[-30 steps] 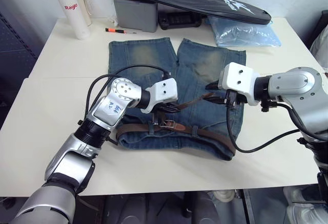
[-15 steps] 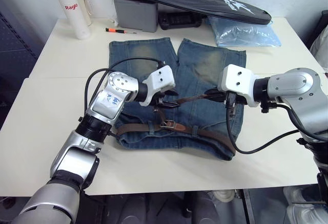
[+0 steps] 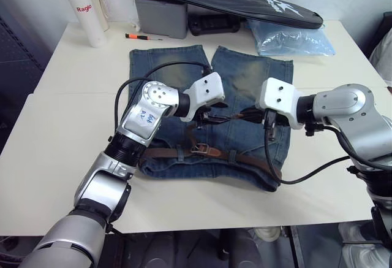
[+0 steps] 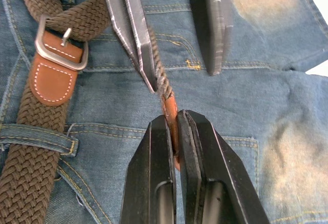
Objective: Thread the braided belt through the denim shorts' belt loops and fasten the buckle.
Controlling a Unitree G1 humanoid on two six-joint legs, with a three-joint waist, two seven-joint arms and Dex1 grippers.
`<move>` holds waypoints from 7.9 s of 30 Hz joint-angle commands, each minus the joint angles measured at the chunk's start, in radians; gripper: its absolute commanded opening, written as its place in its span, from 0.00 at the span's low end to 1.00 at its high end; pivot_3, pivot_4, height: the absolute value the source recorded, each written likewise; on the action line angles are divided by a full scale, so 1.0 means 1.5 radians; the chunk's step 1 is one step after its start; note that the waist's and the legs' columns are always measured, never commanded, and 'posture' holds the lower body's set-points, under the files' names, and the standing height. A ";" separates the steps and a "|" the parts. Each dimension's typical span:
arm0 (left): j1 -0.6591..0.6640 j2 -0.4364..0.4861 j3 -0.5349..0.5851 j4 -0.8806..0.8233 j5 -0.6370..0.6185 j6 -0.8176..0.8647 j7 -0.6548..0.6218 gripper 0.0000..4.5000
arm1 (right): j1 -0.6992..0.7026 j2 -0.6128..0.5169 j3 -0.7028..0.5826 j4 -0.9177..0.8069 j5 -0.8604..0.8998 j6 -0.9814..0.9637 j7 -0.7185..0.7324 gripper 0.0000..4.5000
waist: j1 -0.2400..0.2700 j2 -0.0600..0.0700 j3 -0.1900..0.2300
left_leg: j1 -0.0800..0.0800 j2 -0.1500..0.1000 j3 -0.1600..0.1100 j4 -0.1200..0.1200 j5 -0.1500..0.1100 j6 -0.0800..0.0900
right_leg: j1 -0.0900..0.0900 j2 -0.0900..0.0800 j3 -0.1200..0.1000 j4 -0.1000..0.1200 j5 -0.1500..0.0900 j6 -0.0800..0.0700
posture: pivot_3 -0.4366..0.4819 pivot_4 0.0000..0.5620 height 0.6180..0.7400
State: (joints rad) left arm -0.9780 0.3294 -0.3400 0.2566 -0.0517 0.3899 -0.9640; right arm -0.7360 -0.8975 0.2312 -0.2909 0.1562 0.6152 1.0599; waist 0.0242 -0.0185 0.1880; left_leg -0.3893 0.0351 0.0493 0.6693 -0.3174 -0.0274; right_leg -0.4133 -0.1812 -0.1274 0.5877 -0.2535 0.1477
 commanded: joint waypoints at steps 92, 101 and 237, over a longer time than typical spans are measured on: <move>-0.111 0.133 -0.043 0.399 0.154 -0.740 -0.228 0.00 | 0.210 0.115 0.070 -0.142 -0.120 0.013 -0.190 0.02 | 0.000 0.000 0.000 | -0.001 -0.001 0.001 0.009 -0.003 0.004 | 0.001 -0.001 0.002 0.003 0.001 0.002 | 0.48 0.27 1.00; -0.107 0.113 -0.054 0.387 0.161 -0.736 -0.228 0.00 | 0.192 0.128 0.065 -0.151 -0.114 0.027 -0.191 0.02 | -0.001 0.000 0.000 | -0.001 -0.001 0.001 0.009 -0.003 0.004 | 0.001 -0.001 0.002 0.003 0.001 0.002 | 0.48 0.27 1.00; 0.229 0.251 -0.025 -0.173 -0.137 0.178 -0.238 0.00 | 0.193 0.097 -0.042 -0.278 0.148 0.249 -0.125 0.90 | -0.001 0.000 0.000 | -0.001 0.000 0.001 0.009 -0.003 0.004 | 0.000 -0.001 0.003 0.003 0.001 0.002 | 0.48 0.27 1.00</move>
State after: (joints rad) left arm -0.6468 0.7057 -0.3947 -0.0064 -0.2663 0.6690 -1.3289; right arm -0.4456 -0.7363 0.2226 -0.6575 0.3325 0.9728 0.8505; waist 0.0231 -0.0184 0.1880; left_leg -0.3906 0.0344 0.0510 0.6822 -0.3217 -0.0213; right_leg -0.4129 -0.1823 -0.1224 0.5925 -0.2515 0.1500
